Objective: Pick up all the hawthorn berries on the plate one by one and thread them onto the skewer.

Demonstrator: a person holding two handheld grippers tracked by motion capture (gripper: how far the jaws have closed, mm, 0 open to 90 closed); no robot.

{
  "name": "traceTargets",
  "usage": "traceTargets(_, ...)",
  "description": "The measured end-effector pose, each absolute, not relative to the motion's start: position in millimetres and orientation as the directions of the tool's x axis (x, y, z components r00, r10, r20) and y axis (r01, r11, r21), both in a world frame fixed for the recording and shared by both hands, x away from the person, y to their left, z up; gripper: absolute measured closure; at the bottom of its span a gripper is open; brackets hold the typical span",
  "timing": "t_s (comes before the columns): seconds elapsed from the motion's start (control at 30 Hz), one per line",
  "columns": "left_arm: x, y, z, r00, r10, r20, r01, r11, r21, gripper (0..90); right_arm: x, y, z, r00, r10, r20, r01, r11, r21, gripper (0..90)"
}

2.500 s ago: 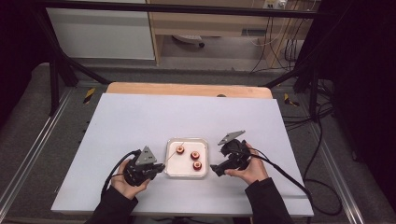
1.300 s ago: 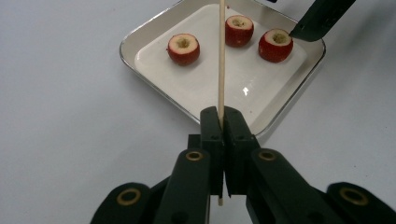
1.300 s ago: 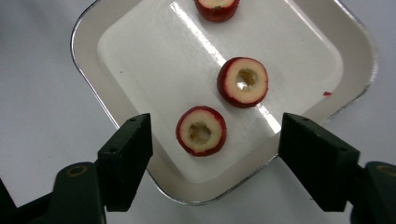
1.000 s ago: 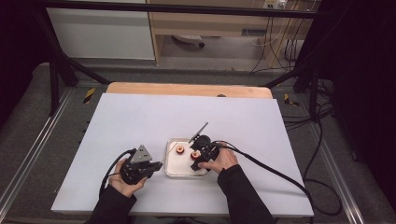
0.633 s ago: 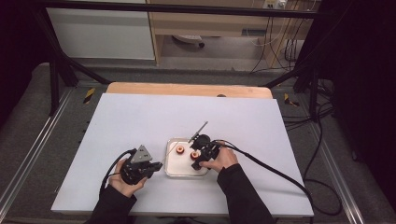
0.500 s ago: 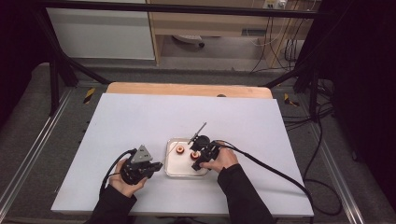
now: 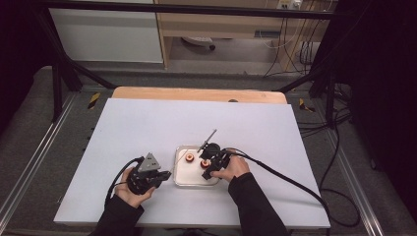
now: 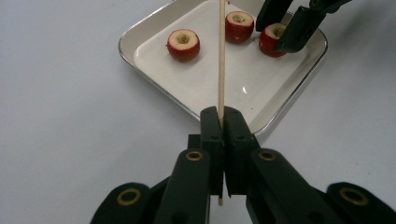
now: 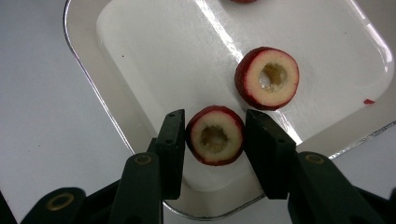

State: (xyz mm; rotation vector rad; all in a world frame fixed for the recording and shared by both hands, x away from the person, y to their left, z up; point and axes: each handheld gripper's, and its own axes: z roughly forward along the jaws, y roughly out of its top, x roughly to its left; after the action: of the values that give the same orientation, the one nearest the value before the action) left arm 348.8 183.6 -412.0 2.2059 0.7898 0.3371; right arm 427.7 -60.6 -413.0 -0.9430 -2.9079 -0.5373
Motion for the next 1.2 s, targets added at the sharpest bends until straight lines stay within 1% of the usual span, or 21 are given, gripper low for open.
traceTargets(0.1, 348.5, 184.1, -411.5, 0.772, 0.635, -0.006, 0.434, -0.521, 0.735, 87.9, 427.6, -62.1, -409.2, -0.798, 0.582, 0.155, 0.598, 0.732, 0.327, 59.5)
traceTargets(0.23, 347.9, 184.8, -410.5, 0.768, 0.64, -0.005, 0.432, -0.513, 0.742, 87.9, 426.7, -67.7, -398.2, -0.776, 0.605, 0.177, 0.622, 0.687, 0.377, 59.6)
traceTargets(0.33, 347.3, 185.5, -409.5, 0.763, 0.646, -0.006, 0.433, -0.504, 0.747, 87.9, 425.1, -75.6, -386.1, -0.761, 0.621, 0.185, 0.63, 0.641, 0.438, 59.6)
traceTargets(0.43, 346.8, 185.9, -408.9, 0.754, 0.656, -0.009, 0.437, -0.491, 0.754, 87.9, 422.2, -84.1, -373.6, -0.736, 0.645, 0.204, 0.642, 0.57, 0.513, 59.7)
traceTargets(0.53, 346.2, 186.4, -408.5, 0.742, 0.67, -0.012, 0.442, -0.476, 0.761, 87.9, 419.2, -93.0, -364.8, -0.7, 0.675, 0.235, 0.653, 0.471, 0.593, 59.7)
traceTargets(0.7, 344.1, 185.7, -407.5, 0.72, 0.694, -0.022, 0.451, -0.443, 0.775, 87.9, 417.7, -108.5, -357.2, -0.644, 0.705, 0.298, 0.655, 0.307, 0.69, 59.7)
traceTargets(0.77, 343.3, 184.9, -407.4, 0.715, 0.699, -0.031, 0.454, -0.43, 0.78, 87.9, 417.0, -113.0, -355.4, -0.625, 0.713, 0.317, 0.643, 0.24, 0.727, 59.7)
traceTargets(0.87, 342.1, 182.4, -408.1, 0.706, 0.707, -0.049, 0.466, -0.411, 0.784, 88.0, 415.1, -117.7, -353.8, -0.6, 0.707, 0.375, 0.623, 0.119, 0.773, 59.7)
traceTargets(1.03, 339.7, 174.4, -411.1, 0.692, 0.717, -0.086, 0.485, -0.374, 0.79, 88.0, 411.6, -117.7, -354.1, -0.58, 0.681, 0.447, 0.578, -0.042, 0.815, 59.7)
traceTargets(1.2, 335.0, 163.3, -412.2, 0.678, 0.728, -0.104, 0.495, -0.347, 0.797, 88.0, 409.1, -113.2, -358.5, -0.573, 0.652, 0.497, 0.528, -0.171, 0.832, 59.8)
